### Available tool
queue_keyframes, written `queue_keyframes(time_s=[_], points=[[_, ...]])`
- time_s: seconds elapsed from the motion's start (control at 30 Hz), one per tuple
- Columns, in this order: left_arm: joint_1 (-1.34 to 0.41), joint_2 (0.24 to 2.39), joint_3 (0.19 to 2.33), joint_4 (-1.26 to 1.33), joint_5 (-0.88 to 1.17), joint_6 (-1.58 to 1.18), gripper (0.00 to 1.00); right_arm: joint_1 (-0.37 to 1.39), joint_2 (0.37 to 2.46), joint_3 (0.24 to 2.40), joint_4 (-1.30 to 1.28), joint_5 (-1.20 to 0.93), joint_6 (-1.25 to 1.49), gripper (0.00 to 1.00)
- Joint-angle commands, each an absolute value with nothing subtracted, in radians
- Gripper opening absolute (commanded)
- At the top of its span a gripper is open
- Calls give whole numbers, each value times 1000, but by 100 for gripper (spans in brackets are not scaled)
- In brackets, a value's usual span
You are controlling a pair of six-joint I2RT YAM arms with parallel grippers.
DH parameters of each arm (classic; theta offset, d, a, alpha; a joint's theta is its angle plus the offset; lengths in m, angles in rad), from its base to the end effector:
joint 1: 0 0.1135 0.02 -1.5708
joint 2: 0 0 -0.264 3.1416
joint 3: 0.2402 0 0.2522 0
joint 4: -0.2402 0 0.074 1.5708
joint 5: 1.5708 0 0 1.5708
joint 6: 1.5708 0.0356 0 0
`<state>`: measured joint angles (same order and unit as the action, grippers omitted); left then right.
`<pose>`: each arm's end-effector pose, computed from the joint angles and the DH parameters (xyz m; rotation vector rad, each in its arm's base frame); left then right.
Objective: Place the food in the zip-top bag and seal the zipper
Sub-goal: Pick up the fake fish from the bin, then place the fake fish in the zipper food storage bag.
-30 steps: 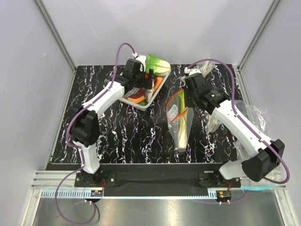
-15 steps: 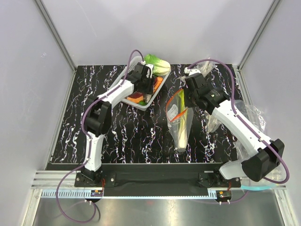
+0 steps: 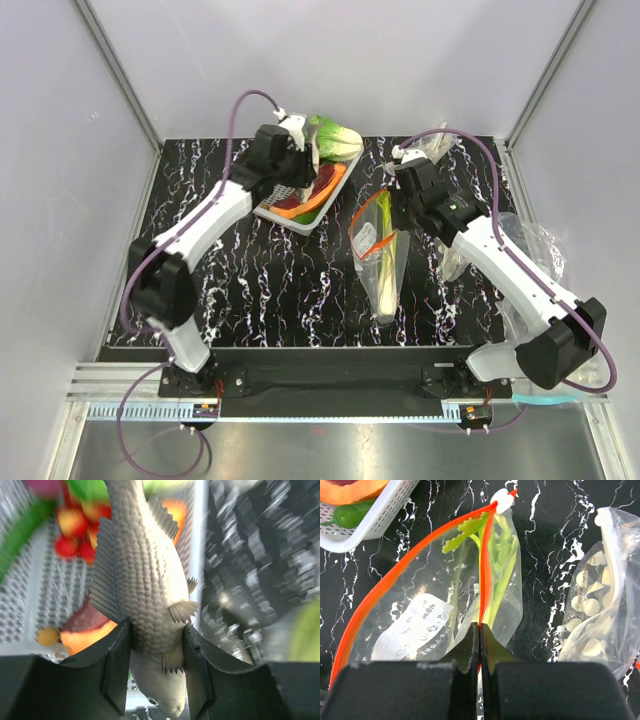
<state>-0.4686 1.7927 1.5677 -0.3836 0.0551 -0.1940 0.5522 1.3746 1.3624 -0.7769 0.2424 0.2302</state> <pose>0.3740 -0.1915 0.3122 0.3342 2.1863 -0.4331 0.2520 0.1452 0.3524 -0.2581 2.3189 0.1037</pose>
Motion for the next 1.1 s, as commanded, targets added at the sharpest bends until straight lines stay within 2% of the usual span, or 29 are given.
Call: queue_keyframes(time_s=[0.0,0.27,0.4,0.73,1.07], points=[[-468,1633,1479,-193,112,-210,28,546,1325,1350,-715,198,221,0],[-486,1390,1226,93,346,-377,30,546,1316,1350,-698,173,224,0],[-538,1344,1135,277,354,-442,29,546,1312,1350,-689,155,233,0],[-715,1396,1106,490,168,-532,33,546,1284,1325,-655,149,267,0],[-790,1580,1078,669,118,-615,33,546,1224,1272,-603,187,298,0]])
